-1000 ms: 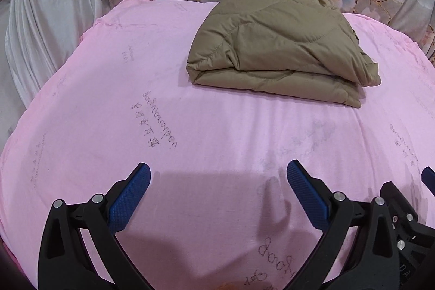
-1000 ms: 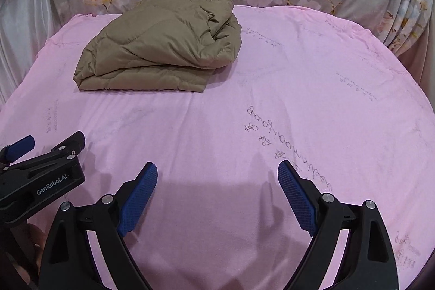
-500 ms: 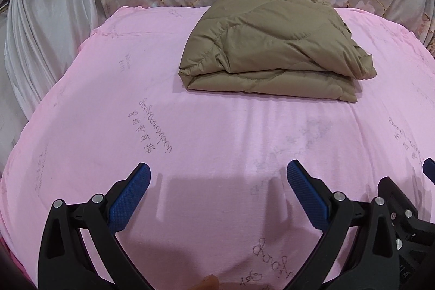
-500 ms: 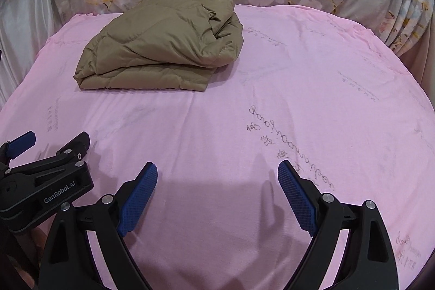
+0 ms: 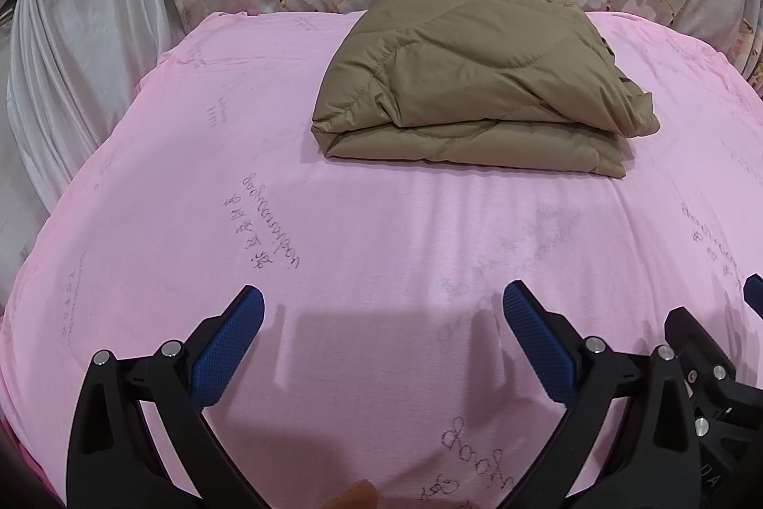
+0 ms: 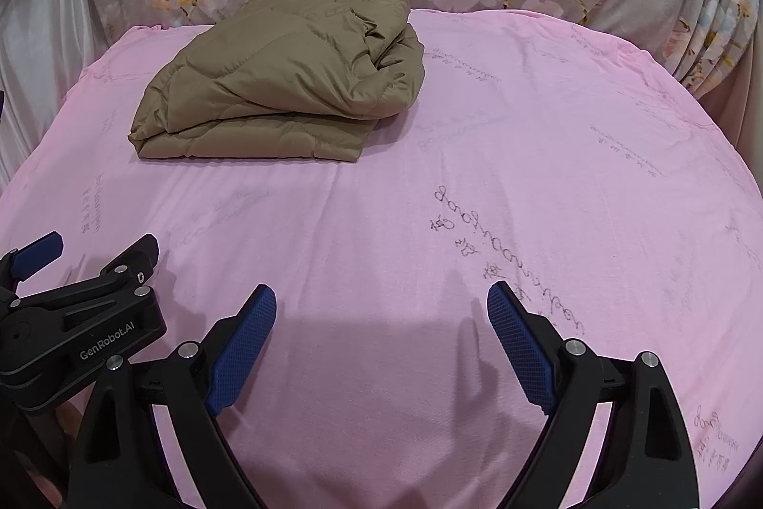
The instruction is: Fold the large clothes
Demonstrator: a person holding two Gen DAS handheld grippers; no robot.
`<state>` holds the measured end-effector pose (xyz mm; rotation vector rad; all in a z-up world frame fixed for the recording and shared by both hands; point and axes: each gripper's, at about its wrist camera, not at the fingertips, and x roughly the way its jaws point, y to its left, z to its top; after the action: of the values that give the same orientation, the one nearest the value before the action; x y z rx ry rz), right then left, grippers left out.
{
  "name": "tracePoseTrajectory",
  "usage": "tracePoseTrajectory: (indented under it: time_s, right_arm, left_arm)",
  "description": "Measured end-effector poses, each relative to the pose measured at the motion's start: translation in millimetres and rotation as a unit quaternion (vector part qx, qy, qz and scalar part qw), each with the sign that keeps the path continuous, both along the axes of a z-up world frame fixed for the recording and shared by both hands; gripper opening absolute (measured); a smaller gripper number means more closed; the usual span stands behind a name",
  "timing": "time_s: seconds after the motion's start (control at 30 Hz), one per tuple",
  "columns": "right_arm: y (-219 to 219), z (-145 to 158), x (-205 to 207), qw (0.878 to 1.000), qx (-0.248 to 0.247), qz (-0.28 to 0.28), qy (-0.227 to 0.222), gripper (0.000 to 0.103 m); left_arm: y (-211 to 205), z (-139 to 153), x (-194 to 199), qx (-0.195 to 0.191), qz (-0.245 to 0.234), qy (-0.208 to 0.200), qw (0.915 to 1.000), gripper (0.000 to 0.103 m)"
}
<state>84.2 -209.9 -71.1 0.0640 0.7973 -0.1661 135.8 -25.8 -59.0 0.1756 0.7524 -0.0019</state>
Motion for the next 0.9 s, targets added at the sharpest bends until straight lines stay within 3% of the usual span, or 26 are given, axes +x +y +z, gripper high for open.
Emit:
tracePoseTrajectory:
  time_s: [0.9]
  right_arm:
    - [-0.2, -0.5, -0.3, 1.000, 0.000, 0.000, 0.000, 0.088]
  left_arm:
    - [-1.9, 0.7, -0.2, 0.003, -0.002, -0.002, 1.0000, 0.098]
